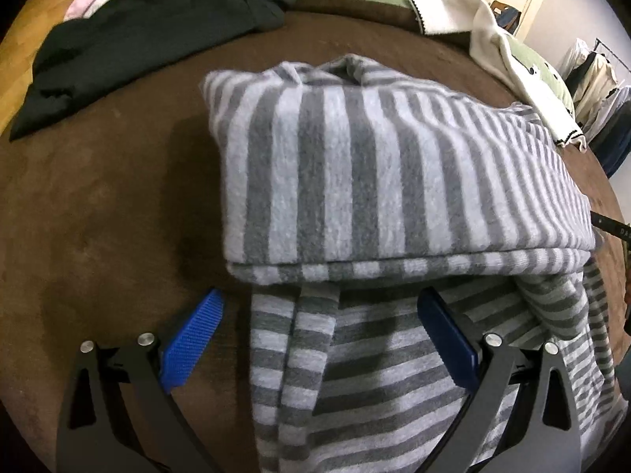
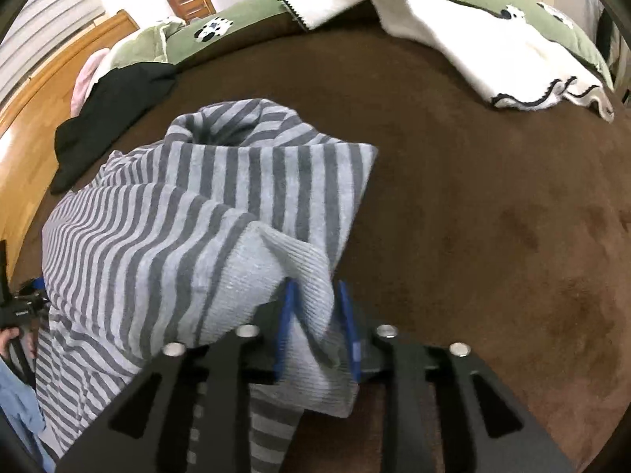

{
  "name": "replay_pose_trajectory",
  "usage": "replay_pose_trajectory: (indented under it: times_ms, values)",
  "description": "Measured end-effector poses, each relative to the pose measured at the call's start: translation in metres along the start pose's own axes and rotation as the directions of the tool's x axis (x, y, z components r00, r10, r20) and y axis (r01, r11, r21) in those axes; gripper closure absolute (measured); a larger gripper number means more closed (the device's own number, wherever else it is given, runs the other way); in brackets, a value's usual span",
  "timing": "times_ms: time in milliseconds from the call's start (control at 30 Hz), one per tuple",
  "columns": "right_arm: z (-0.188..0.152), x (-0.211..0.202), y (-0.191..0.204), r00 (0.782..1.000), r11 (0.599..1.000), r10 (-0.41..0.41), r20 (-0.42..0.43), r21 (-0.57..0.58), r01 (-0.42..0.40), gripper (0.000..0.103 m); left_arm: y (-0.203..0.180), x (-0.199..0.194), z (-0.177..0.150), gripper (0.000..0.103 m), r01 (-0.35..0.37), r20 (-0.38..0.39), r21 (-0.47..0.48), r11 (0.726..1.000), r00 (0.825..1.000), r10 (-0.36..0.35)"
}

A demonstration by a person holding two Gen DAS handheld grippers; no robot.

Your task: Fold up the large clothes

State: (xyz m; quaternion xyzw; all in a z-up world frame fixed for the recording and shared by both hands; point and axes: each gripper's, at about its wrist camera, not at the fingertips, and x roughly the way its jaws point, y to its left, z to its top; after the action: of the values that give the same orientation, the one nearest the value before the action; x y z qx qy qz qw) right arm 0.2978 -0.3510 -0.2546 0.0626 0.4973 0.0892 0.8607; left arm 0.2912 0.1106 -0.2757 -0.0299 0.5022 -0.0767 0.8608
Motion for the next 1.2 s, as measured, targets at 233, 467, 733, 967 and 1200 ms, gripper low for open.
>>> replay_pose_trajectory:
  times_ms: [233,467,733,967,1200]
  values:
    - [-0.001,-0.057,0.026,0.990,0.995,-0.049,0.131,-0.076,0.059,0.039,0.004,-0.057,0.018,0.007,0.032,0.059,-0.007,0.999,0.998,-0.031]
    - [-0.004,-0.025,0.062,0.993,0.997,-0.062,0.102,-0.048,0.068,0.034,-0.022,-0.047,0.053,0.007,0.058,0.092,-0.005,0.998,0.994,-0.058]
    - [-0.013,0.016,0.072,0.995,0.996,-0.084,0.057,-0.027,0.086,0.034,-0.037,0.004,0.053,0.006,0.019,0.032,0.043,0.999,0.999,-0.020]
    - [-0.009,0.020,0.072,0.994,0.996,-0.091,0.058,-0.014,0.092,0.033,-0.039,0.016,0.052,0.006,-0.008,0.009,0.091,0.996,1.000,0.007]
    - [-0.014,-0.034,0.079,0.990,0.999,-0.044,0.135,-0.002,0.044,0.033,-0.046,-0.013,0.053,0.007,-0.014,0.063,0.117,0.993,0.998,0.007]
